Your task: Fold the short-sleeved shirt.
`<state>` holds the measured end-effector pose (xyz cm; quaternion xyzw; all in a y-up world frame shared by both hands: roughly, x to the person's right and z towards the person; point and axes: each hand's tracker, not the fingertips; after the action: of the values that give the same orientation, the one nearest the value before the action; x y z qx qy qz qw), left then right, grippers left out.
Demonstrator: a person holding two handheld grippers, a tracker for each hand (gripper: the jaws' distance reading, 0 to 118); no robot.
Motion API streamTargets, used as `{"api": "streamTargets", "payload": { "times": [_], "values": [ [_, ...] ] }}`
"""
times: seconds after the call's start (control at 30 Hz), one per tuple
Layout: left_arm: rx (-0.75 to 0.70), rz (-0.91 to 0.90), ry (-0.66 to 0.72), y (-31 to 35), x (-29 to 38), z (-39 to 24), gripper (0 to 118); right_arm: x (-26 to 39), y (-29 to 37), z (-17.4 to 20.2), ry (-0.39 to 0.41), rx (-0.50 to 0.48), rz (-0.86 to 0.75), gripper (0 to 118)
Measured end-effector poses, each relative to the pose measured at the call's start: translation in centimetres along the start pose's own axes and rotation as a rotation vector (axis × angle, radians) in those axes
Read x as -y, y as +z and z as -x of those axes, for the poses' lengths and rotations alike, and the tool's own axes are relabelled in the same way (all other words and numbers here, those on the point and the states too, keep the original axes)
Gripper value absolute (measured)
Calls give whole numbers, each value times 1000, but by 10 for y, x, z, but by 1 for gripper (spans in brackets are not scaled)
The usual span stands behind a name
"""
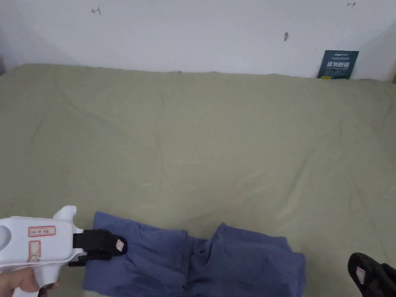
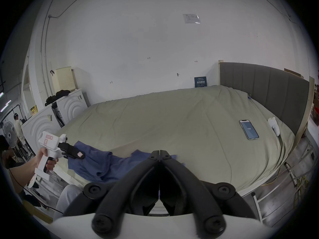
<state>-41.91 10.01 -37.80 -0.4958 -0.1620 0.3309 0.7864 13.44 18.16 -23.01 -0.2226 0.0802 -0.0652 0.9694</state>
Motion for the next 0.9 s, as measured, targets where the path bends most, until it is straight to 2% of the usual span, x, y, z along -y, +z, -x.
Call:
{"api": "streamTargets", "payload": {
  "times": [0.13,0.2,0.3,0.33,0.43,0.5,0.67,0.9],
  "values": [
    [-180,-36,41,43,4,-4,14,1,-4,4,4,-31,-1,0],
    [-226,-49,-4,56,1,-8,14,4,-7,5,4,-44,6,0],
    [-295,-56,-53,58,0,-40,14,7,-5,6,-9,-60,7,0],
    [-325,-60,-75,54,11,-68,14,7,-3,7,-10,-63,5,0],
    [-460,-18,-211,31,16,-116,14,9,3,6,-15,-66,-3,0],
    [-509,-8,-244,15,22,-142,14,9,7,3,-26,-66,-7,0],
    [-497,36,-341,-28,33,-202,14,13,17,-7,-61,-63,-11,0],
    [-573,112,-487,-114,58,-248,14,18,25,-14,-87,-41,-10,0]
  ]
}}
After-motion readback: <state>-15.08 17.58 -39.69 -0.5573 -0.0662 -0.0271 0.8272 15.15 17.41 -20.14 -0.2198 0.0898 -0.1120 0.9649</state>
